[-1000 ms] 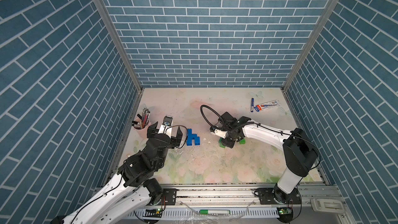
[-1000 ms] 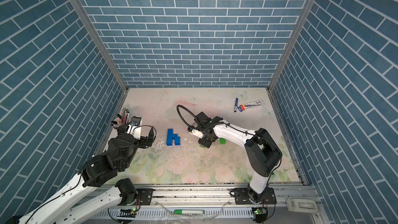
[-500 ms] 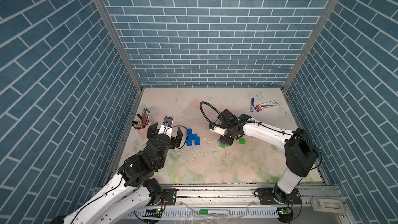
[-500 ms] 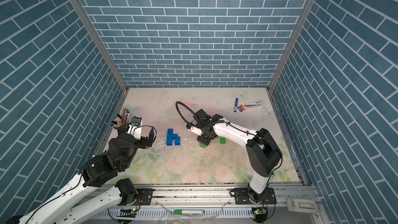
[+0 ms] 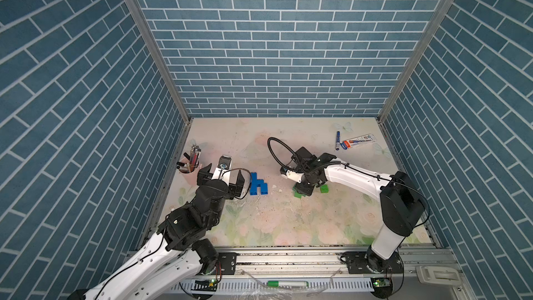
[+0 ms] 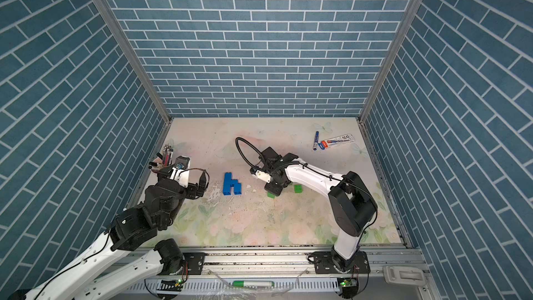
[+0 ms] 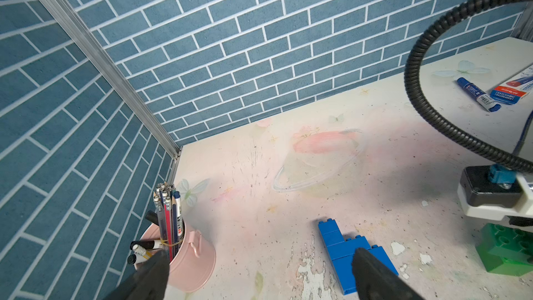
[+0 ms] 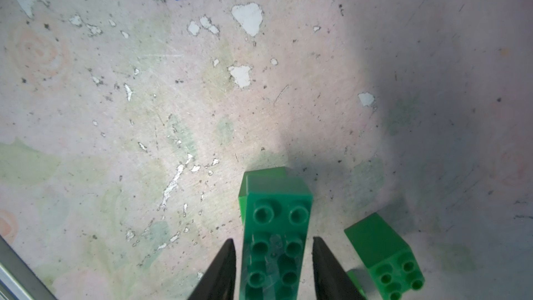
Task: Assemble the letter h with lego
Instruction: Pick up the lego brick from the center of the board.
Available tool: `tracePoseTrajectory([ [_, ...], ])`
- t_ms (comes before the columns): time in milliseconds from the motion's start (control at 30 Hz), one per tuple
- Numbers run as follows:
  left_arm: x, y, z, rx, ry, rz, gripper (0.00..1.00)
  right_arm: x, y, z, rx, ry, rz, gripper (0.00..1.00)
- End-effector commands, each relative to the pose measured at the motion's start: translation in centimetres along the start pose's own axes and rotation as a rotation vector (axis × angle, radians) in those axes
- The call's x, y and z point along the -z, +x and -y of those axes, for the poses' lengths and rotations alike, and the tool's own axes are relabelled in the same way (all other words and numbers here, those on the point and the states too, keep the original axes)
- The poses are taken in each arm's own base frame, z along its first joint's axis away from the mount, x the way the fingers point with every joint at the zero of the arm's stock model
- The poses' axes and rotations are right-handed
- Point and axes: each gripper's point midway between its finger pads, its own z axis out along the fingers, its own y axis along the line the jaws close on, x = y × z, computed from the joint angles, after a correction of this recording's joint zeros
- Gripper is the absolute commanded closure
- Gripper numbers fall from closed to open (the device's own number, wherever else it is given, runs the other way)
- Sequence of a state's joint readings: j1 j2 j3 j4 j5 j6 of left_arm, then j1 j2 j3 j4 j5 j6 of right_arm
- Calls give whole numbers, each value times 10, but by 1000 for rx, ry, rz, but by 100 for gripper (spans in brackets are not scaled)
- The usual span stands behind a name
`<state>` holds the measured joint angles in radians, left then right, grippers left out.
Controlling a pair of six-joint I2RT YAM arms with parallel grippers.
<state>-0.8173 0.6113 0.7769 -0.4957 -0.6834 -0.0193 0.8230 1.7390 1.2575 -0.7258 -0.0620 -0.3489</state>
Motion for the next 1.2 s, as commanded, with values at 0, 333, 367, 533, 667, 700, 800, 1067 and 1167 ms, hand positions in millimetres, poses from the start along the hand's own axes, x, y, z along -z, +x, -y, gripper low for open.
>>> tracePoseTrajectory([
  [0,-1,2,0,6,1,1,1,-3,1,-5,30,-30,-20,55],
  [333,-1,2,0,5,1,3,1,-6,1,-4,26,-32,-24,60],
  [367,-1,2,0,5,2,3,1,-5,0,-4,25,-31,-22,61],
  [533,-1,2,0,4,0,4,1,5,-2,-2,34,-9,3,65],
  [667,-1,3,0,3,2,4,1,14,-2,0,39,8,20,81],
  [700,-1,3,1,3,4,3,1,17,-3,0,40,15,29,86],
  [800,-2,4,5,-2,23,-1,1,22,-1,0,47,23,40,99],
  [1067,-2,8,31,-50,166,-17,1,27,8,-8,67,6,43,100],
  [1167,-1,11,43,-67,228,-24,1,23,15,-11,93,-8,30,100],
])
